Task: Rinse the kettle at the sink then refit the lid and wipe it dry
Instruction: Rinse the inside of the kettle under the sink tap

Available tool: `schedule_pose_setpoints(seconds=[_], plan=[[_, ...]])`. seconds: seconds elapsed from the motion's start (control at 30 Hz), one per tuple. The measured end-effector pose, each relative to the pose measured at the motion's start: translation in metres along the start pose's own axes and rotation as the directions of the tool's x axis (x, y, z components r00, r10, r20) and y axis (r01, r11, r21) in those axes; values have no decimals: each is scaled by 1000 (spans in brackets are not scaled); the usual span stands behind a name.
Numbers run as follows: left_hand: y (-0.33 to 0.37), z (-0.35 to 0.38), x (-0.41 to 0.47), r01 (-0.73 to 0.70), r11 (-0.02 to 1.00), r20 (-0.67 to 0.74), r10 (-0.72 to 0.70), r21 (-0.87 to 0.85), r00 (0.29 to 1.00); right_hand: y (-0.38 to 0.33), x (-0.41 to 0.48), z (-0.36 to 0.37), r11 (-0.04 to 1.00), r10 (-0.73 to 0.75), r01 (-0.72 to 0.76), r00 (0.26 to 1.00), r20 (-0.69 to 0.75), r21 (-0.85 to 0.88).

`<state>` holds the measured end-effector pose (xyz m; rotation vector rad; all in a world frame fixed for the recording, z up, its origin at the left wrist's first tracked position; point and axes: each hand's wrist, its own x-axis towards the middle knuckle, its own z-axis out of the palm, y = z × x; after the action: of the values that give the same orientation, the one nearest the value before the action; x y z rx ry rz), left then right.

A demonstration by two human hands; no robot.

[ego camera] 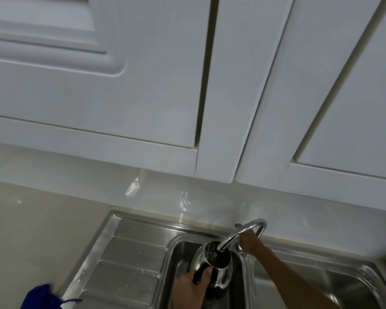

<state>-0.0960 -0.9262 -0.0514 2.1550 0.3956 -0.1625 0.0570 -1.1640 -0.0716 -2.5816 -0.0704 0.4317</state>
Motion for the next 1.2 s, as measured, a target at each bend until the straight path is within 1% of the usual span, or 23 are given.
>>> schedule_pose_setpoints(seconds=[0.03,0.07,0.1,0.13,0.17,0.2,0.23,0.33,0.37,0.43,0.6,0.7,0.77,0.83,0.9,0.93,0.97,1.0,1.03,1.13,1.2], plan=[[-2,2,3,-12,1000,-12,12,-3,1000,15,8,7,993,-111,105,985,-133,-51],[-6,4,5,-21,1000,-15,21,-8,1000,14,0,7,999,-44,45,995,-94,1],[-9,6,6,-35,999,-24,34,-24,999,11,-7,6,997,-70,72,985,-157,7],[-11,7,7,-32,998,-28,31,-46,999,1,-16,3,999,-49,52,981,-185,14],[-11,7,7,-25,998,-27,23,-62,999,-2,-22,4,998,-14,27,980,-198,62],[-9,5,6,-21,996,-29,19,-82,999,-5,-28,4,995,41,-25,985,-170,97],[-9,5,7,-30,996,-35,27,-84,999,-6,-31,5,984,72,-44,984,-160,174],[-12,5,8,-55,994,-22,53,-99,998,-5,-40,7,942,87,-18,977,-193,335],[-14,5,9,-54,992,-29,51,-113,998,0,-41,12,940,89,-10,972,-216,341],[-15,5,10,-60,988,-35,56,-140,998,8,-44,19,956,72,7,963,-258,292],[-15,6,14,-81,981,-24,78,-178,997,16,-50,34,973,110,-34,939,-326,230],[-15,5,15,-90,980,-17,89,-175,996,15,-52,36,971,101,-22,941,-324,238],[-17,6,17,-96,982,-12,95,-162,995,8,-53,32,970,120,-40,937,-327,241],[-23,7,21,-101,983,-14,100,-156,995,-1,-60,30,952,188,-64,894,-406,301],[-30,7,25,-101,980,-1,103,-169,995,-9,-70,35,936,266,-73,789,-554,345],[-33,6,26,-108,980,1,109,-165,994,-12,-75,39,931,290,-72,740,-607,357],[-36,6,27,-120,980,3,122,-158,992,-13,-80,45,922,312,-67,711,-630,381],[-38,4,27,-130,978,14,134,-163,991,-14,-85,51,907,331,-58,710,-622,417],[-38,1,25,-138,974,29,145,-179,989,-15,-90,57,888,339,-42,733,-590,458],[-42,-5,18,-133,969,76,152,-210,985,-18,-105,69,839,295,-11,849,-439,544],[-47,-10,14,-122,963,102,149,-239,983,-21,-112,75,756,245,4,926,-288,654]])
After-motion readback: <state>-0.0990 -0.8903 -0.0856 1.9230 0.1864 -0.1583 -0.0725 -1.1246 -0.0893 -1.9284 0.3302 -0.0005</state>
